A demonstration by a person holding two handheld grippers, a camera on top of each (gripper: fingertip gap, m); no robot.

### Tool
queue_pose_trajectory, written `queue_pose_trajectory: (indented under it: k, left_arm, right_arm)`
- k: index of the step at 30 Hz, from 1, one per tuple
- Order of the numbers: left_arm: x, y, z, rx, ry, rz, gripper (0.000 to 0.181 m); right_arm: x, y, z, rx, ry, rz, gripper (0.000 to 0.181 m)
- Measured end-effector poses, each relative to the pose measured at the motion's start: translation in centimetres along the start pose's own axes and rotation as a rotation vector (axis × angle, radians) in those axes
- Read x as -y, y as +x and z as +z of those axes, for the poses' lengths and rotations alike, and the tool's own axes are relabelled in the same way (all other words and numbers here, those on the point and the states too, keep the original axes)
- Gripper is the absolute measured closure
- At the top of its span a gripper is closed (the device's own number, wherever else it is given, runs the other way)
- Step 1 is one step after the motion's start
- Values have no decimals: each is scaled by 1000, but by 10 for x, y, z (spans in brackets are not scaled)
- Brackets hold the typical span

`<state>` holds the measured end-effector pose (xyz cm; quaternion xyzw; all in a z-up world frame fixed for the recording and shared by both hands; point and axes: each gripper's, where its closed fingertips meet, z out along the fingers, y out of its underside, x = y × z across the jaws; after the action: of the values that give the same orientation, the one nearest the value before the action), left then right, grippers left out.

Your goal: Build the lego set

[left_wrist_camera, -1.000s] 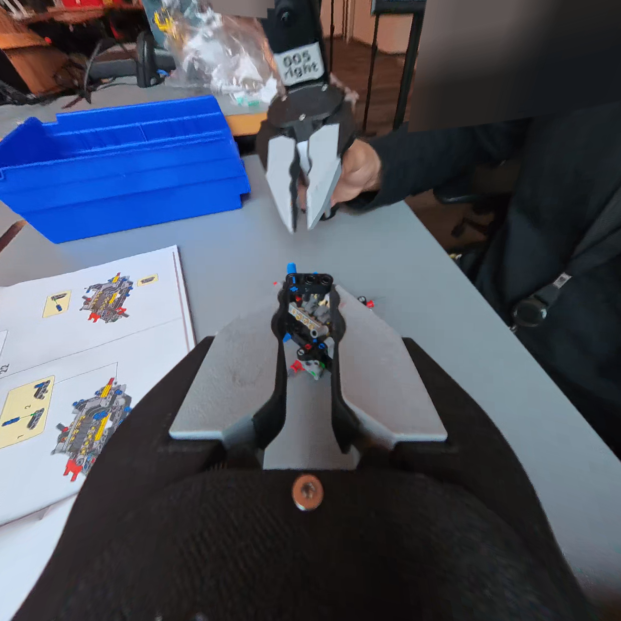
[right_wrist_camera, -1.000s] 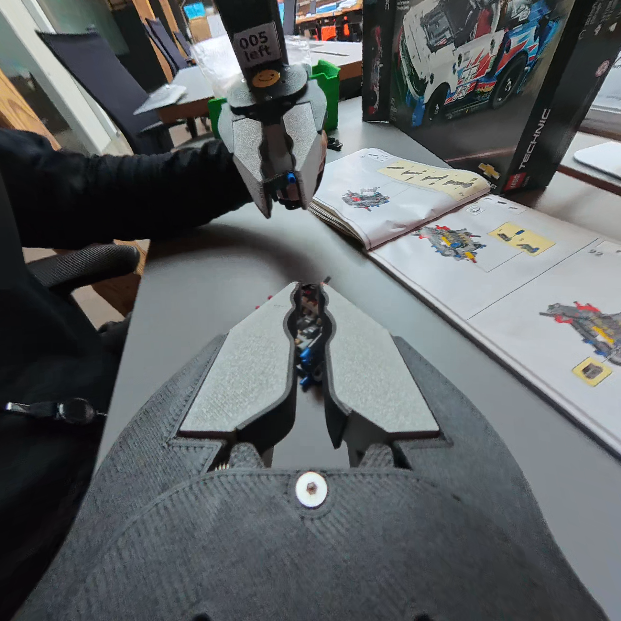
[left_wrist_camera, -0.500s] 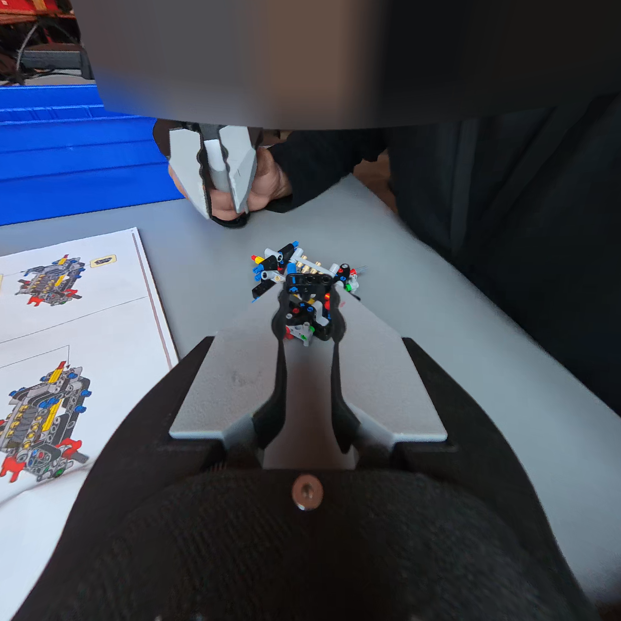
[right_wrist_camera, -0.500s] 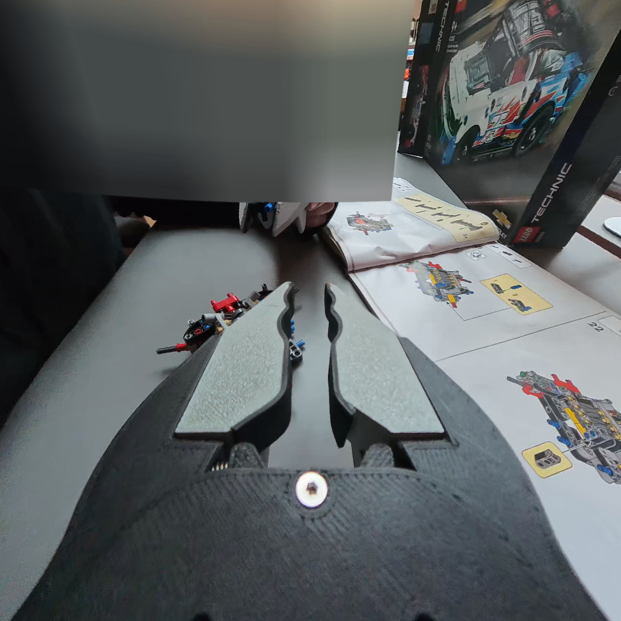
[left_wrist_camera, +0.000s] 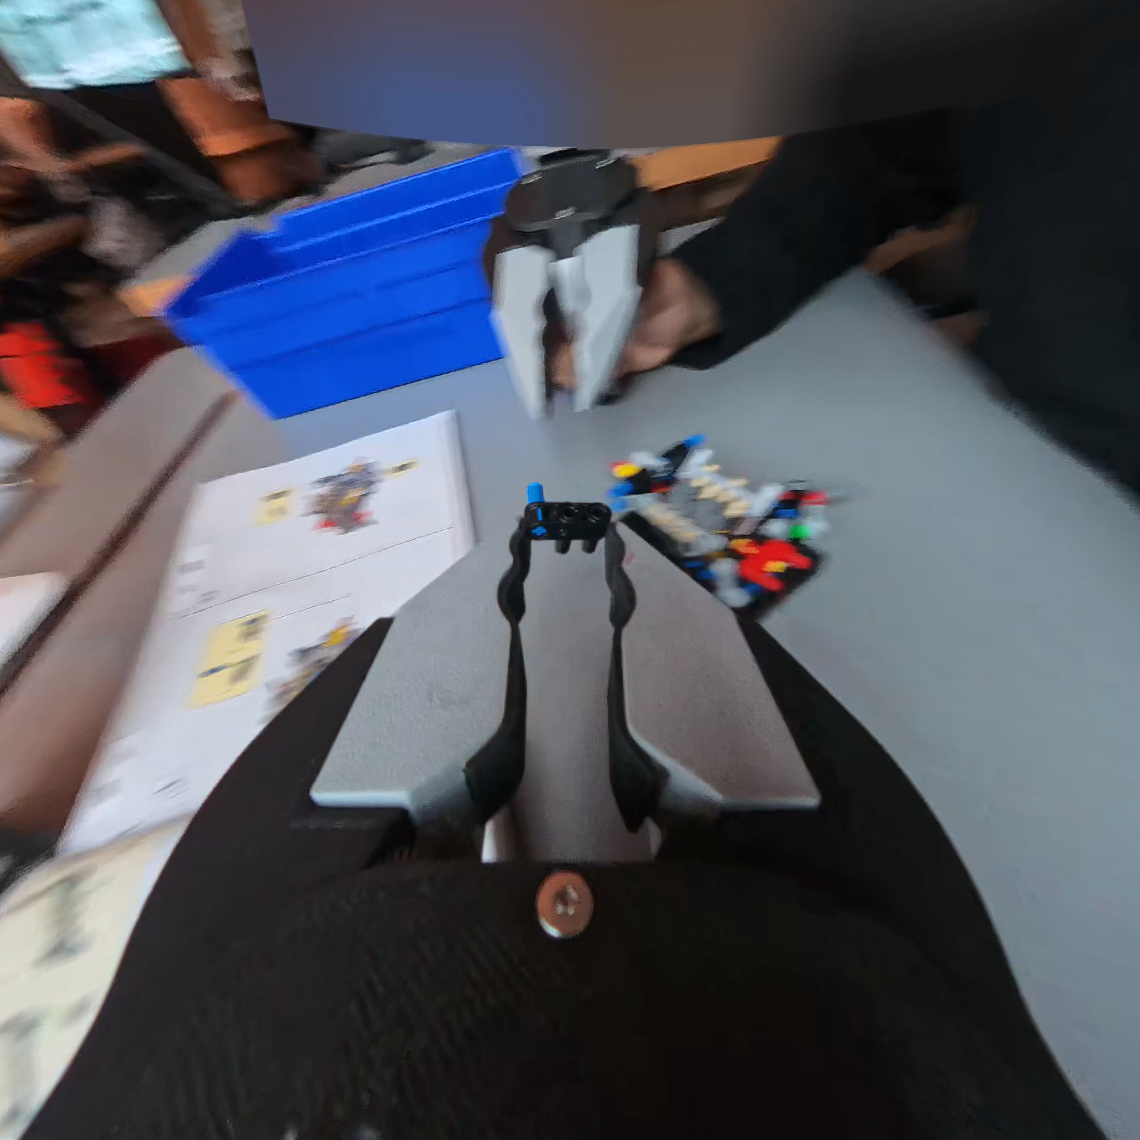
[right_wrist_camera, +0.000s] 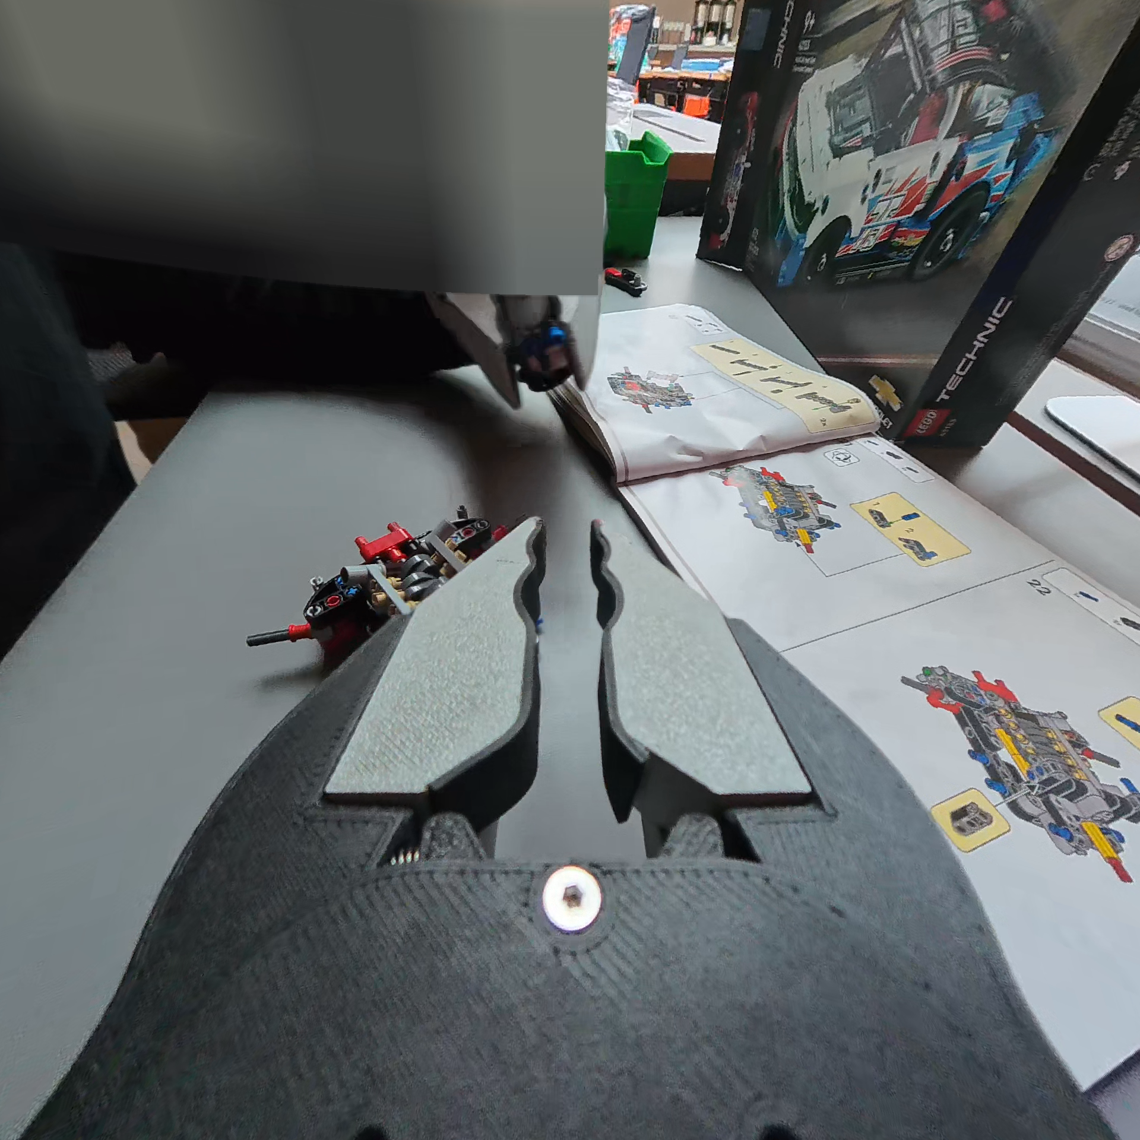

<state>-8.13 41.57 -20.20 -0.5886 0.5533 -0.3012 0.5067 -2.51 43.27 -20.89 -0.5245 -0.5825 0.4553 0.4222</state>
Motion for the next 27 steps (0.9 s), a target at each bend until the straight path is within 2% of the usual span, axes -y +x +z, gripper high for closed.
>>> queue_pose_trajectory:
  k: [1,2,4,6,7,9,10,14,17,20,24,26,27]
  left_arm:
    - [-3,-13,1,103,-46,33,160]
    - [-2,-14,4,127,-61,39,160]
    - [7,0,15,37,-13,-103,160]
    - [6,-4,26,28,-17,-297,160]
    - [11,-10,27,56,34,-338,160]
    - [31,-25,19,143,219,-338,161]
    - [38,-29,14,185,261,-299,161]
    - [56,-25,8,384,259,57,160]
    - [64,-12,16,387,253,107,159]
    - [69,-3,18,379,246,182,160]
    - [72,1,17,367,263,207,160]
    - [68,2,20,354,247,199,160]
    - [67,2,21,353,240,197,160]
  right_arm:
    - [0,2,0,-1,2,6,170]
    - [0,5,0,-6,4,10,170]
    - [1,13,0,-39,5,0,170]
    - [1,17,1,-67,-1,-24,168]
    - [1,16,3,-73,-7,-40,168]
    - [4,11,9,-69,-7,-50,168]
    - [8,5,13,-48,0,-36,167]
    - [41,-4,24,41,90,176,158]
    - [68,-20,24,237,197,338,156]
    - [76,-32,21,423,229,452,161]
    - [77,-39,23,565,234,568,166]
    - [75,-39,29,563,217,585,159]
    - [74,-39,30,564,215,584,161]
